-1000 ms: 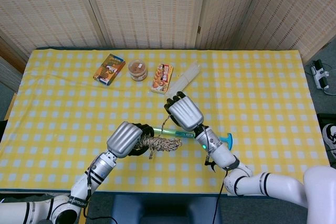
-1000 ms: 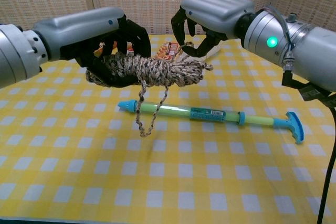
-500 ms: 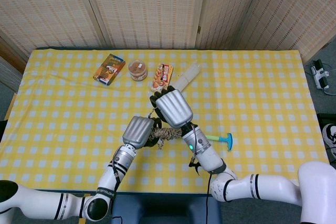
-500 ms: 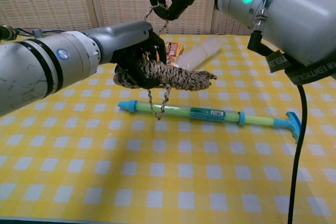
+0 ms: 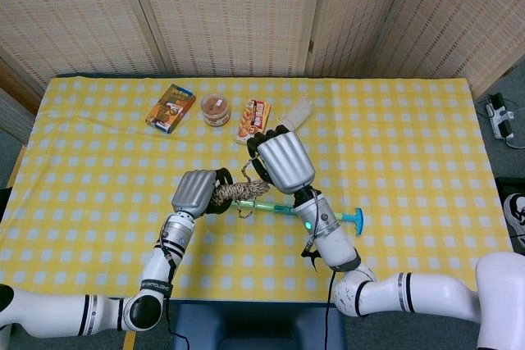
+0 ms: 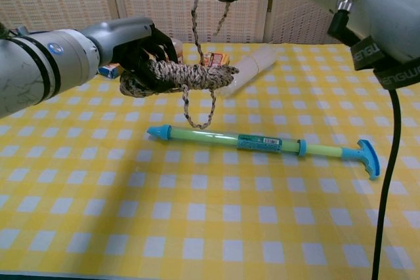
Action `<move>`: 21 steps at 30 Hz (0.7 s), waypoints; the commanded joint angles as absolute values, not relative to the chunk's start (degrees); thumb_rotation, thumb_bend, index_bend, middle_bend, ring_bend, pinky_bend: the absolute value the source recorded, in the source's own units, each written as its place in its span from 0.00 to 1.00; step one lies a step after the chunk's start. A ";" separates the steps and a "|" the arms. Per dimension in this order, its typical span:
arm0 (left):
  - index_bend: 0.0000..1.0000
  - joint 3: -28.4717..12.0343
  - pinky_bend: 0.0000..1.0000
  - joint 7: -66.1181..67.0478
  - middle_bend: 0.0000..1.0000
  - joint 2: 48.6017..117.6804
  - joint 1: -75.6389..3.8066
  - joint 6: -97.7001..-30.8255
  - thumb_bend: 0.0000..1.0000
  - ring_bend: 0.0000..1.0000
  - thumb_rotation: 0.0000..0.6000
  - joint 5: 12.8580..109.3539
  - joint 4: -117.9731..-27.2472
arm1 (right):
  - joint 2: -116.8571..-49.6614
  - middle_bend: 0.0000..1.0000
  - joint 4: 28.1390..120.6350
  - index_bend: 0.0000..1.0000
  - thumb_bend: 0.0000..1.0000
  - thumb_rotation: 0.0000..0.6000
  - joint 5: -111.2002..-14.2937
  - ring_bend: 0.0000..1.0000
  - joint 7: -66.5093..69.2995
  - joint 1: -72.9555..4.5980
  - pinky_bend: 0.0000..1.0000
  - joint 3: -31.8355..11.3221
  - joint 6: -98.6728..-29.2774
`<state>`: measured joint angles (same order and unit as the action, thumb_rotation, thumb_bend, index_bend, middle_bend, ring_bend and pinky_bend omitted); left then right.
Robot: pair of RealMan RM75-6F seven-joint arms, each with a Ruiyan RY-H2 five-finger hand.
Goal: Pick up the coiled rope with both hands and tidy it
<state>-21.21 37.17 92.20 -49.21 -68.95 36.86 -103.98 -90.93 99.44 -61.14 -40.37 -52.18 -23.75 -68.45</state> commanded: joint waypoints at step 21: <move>0.65 -33.65 0.79 15.22 0.68 88.93 -44.96 -61.99 0.59 0.67 1.00 22.41 -103.25 | -92.60 0.57 105.05 0.68 0.55 1.00 -72.69 0.57 -37.35 -49.90 0.48 -13.93 -73.03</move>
<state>-31.37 18.81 90.86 -46.60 -64.52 24.34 -102.02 -92.15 105.39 -70.89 -38.78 -50.86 -15.45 -72.32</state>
